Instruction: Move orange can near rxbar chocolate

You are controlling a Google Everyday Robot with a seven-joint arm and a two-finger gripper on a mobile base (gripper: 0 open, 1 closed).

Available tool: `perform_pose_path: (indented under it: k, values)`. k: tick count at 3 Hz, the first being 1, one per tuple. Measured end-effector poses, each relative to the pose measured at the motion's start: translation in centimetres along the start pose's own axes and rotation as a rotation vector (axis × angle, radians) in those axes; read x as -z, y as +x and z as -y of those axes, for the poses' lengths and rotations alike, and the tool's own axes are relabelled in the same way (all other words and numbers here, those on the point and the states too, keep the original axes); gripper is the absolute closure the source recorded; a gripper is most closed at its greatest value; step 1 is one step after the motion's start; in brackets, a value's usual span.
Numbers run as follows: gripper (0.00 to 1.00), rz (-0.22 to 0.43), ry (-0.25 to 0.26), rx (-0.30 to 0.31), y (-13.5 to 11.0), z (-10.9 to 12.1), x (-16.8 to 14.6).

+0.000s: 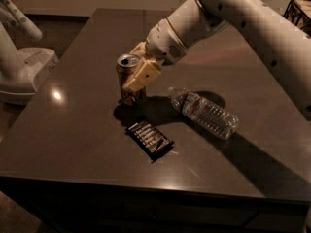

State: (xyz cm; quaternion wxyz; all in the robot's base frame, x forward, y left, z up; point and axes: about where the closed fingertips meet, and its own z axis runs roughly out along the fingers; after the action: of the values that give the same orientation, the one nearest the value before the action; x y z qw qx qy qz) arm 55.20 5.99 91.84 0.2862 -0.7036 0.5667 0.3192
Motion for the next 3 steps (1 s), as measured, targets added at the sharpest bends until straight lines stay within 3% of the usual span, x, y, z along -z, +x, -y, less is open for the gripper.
perform_pose_path:
  k: [1, 3]
  values:
    - [0.85, 0.011, -0.035, 0.013, -0.5, -1.7, -1.0]
    - [0.38, 0.021, -0.012, -0.013, 1.1, -1.7, -2.2]
